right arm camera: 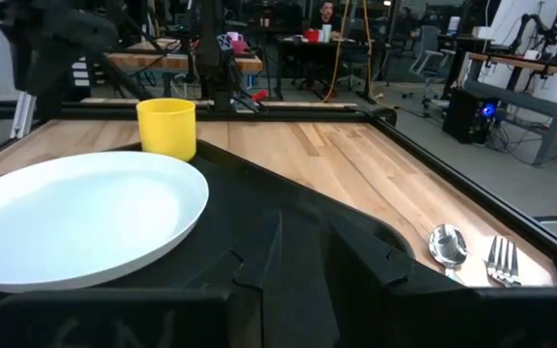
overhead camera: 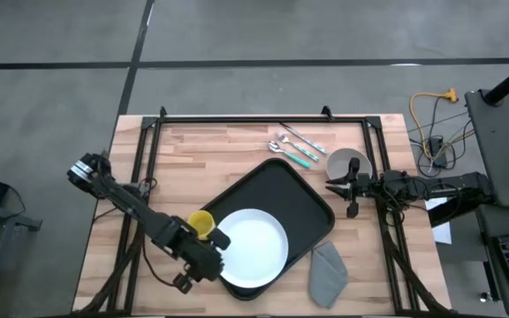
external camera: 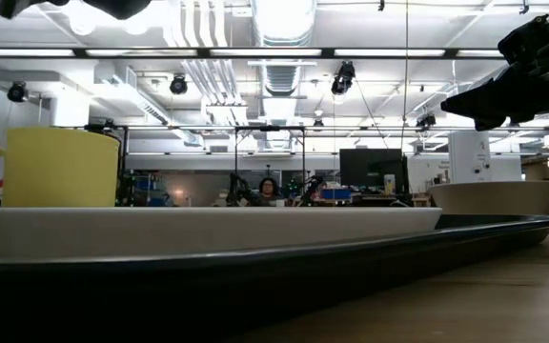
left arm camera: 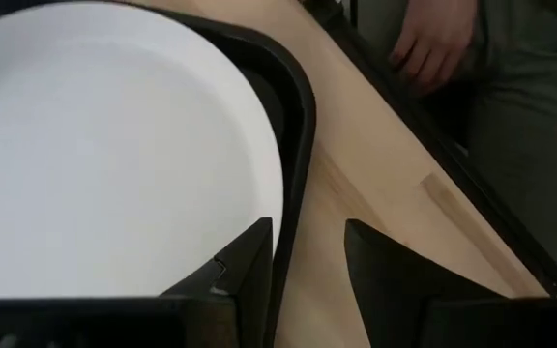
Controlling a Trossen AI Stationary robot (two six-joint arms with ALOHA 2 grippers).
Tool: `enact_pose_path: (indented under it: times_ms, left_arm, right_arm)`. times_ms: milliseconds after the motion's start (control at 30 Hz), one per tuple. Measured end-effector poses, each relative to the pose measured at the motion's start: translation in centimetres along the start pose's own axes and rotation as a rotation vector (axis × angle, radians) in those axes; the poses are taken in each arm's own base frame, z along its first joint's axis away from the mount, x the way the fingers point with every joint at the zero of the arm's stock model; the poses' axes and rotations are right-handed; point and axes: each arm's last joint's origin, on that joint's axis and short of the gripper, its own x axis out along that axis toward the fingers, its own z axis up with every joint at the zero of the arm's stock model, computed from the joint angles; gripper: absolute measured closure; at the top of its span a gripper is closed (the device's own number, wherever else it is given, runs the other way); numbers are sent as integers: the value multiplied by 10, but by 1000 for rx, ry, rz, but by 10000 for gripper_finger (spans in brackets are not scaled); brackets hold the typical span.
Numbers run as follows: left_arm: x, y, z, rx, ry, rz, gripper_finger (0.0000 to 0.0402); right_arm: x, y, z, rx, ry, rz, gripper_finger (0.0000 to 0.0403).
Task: Set up tray
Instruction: Put the brown bowl on the white plate on the black tray
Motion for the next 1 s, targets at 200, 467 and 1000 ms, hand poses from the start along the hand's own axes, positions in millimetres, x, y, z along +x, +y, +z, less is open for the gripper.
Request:
enact_pose_path:
  times_ms: [200,467,1000]
  left_arm:
    - [-22,-3,-20,16,-136,6,285]
    - [-61,-7,-60,92,-406,31,285]
    - [-113,-14,-150,145,-939,95,285]
  right_arm:
    - [0,0,0,-1,0,0,335]
    - [0,0,0,0,1,0,335]
    - [0,0,0,0,1,0,335]
